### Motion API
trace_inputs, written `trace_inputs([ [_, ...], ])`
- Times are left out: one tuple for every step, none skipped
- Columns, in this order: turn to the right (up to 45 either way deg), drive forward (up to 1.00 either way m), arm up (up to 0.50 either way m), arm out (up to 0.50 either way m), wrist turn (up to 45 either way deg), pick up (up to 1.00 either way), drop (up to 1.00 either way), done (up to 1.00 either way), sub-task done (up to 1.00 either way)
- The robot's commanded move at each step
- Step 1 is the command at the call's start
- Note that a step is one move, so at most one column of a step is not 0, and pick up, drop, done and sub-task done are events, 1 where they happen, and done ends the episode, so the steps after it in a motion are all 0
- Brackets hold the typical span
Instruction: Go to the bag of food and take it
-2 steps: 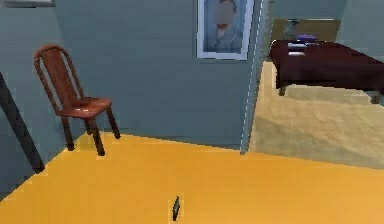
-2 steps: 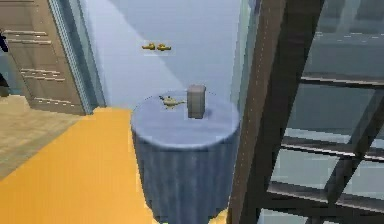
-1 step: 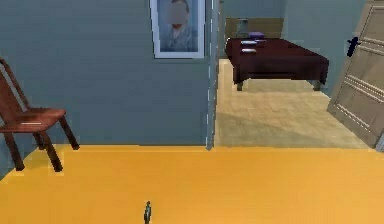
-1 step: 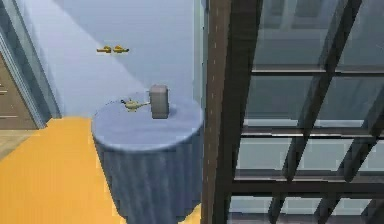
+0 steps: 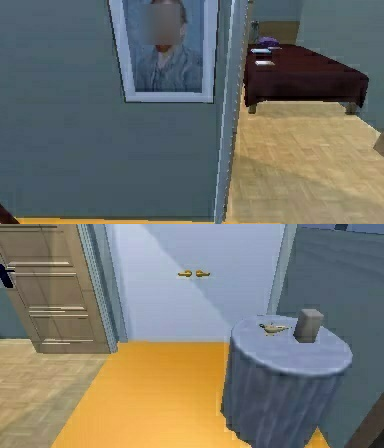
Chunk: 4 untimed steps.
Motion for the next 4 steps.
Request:
trace_inputs([
  [-12.0,0.00,0.00,0.00,0.0,0.00,0.00,0.00,0.00],
  [0.0,0.50,0.00,0.00,0.0,0.00,0.00,0.00,0.00],
  [-45.0,0.00,0.00,0.00,0.0,0.00,0.00,0.00,0.00],
  [-45.0,0.00,0.00,0.00,0.0,0.00,0.00,0.00,0.00],
])
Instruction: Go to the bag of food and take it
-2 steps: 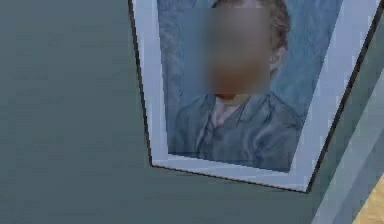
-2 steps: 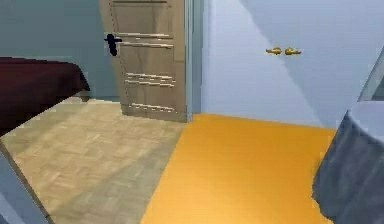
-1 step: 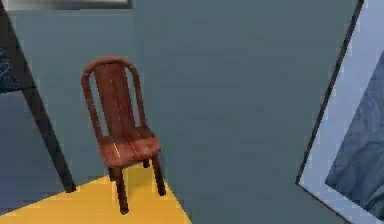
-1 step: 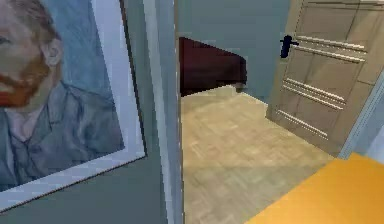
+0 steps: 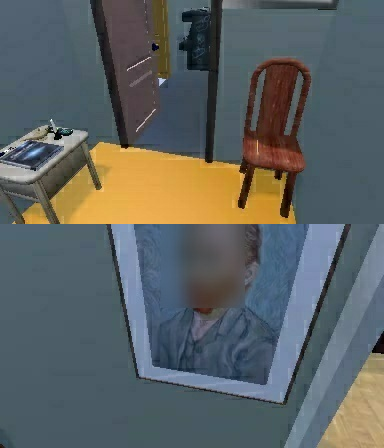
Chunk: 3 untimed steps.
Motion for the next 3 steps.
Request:
trace_inputs([
  [-9.0,0.00,0.00,0.00,0.0,0.00,0.00,0.00,0.00],
  [0.0,0.35,0.00,0.00,0.0,0.00,0.00,0.00,0.00],
  [0.0,1.00,0.00,0.00,0.0,0.00,0.00,0.00,0.00],
])
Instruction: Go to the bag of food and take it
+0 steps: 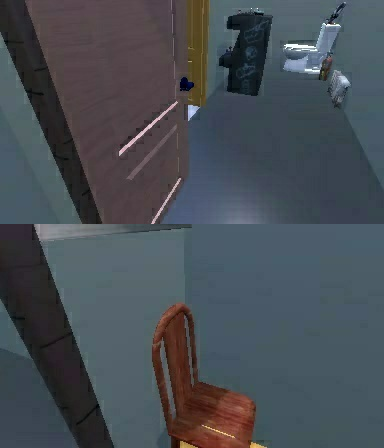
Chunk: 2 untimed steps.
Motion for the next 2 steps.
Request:
trace_inputs([
  [-3.0,0.00,0.00,0.00,0.0,0.00,0.00,0.00,0.00],
  [0.0,0.10,0.00,0.00,0.0,0.00,0.00,0.00,0.00],
])
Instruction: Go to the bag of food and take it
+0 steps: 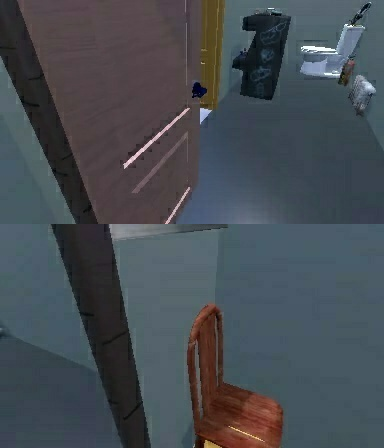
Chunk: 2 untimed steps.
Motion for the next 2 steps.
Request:
trace_inputs([
  [24.0,0.00,0.00,0.00,0.0,0.00,0.00,0.00,0.00],
  [0.0,1.00,0.00,0.00,0.0,0.00,0.00,0.00,0.00],
])
